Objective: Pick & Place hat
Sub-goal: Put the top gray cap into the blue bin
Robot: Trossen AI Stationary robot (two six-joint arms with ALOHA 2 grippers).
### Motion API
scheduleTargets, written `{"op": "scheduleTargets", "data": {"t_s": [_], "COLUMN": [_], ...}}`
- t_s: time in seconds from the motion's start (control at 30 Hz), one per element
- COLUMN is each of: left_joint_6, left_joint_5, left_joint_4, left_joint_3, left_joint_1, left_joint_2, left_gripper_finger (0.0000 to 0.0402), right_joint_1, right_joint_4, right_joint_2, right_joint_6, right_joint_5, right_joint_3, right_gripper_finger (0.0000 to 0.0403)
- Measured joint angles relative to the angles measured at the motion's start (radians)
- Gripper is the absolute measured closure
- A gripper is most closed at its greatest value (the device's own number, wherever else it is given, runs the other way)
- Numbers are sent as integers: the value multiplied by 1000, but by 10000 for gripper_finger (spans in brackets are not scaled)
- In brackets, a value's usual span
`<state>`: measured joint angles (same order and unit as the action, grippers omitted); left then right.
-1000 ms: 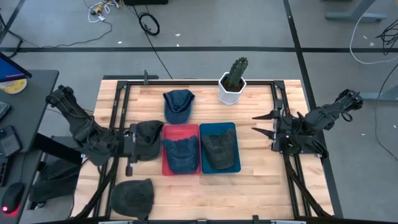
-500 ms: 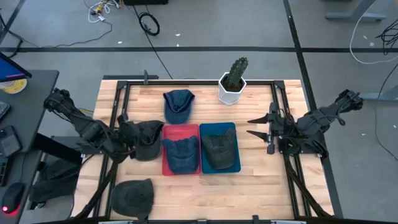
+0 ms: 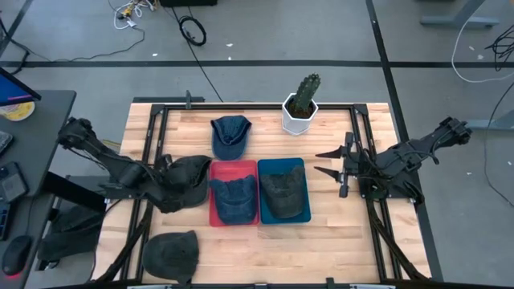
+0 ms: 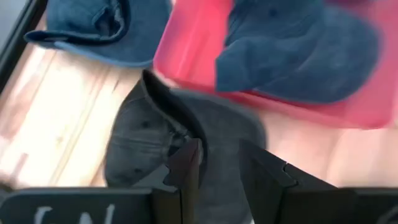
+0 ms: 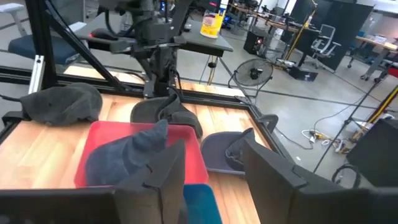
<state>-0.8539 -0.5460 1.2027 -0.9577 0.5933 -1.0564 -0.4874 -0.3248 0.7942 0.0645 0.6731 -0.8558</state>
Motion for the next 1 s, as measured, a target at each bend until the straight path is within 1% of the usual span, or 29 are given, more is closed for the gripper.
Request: {"op": "scheduleTargets", "data": {"t_s": [0.1, 0.17, 0.4, 0.6, 0.7, 0.8, 0.9, 1.0], "left_joint_6": [11, 44, 185, 341, 369, 369, 369, 394], "left_joint_5": [5, 23, 153, 287, 326, 343, 383, 447], "left_joint_4": [11, 16, -4, -135, -132, -134, -158, -254], "left_joint_3": [0, 0, 0, 0, 0, 15, 79, 184], "left_joint_1": [-49, -91, -216, -274, -287, -302, -322, -343], "left_joint_2": [-57, -99, -220, -248, -248, -245, -243, -244], "left_gripper_finger": [284, 284, 284, 281, 261, 226, 190, 166], "right_joint_1": [16, 25, 43, 43, 43, 43, 43, 43], "right_joint_4": [0, 0, -17, -37, -51, -67, -82, -83], "right_joint_2": [2, 2, 1, 2, 3, 3, 3, 3], "right_joint_6": [20, 23, 17, -15, -38, -56, -66, -66], "right_joint_5": [0, 0, 0, -7, -11, -11, -12, -11], "right_joint_3": [0, 0, 0, 0, 0, 0, 0, 0], "right_gripper_finger": [238, 238, 238, 238, 238, 238, 238, 238]}}
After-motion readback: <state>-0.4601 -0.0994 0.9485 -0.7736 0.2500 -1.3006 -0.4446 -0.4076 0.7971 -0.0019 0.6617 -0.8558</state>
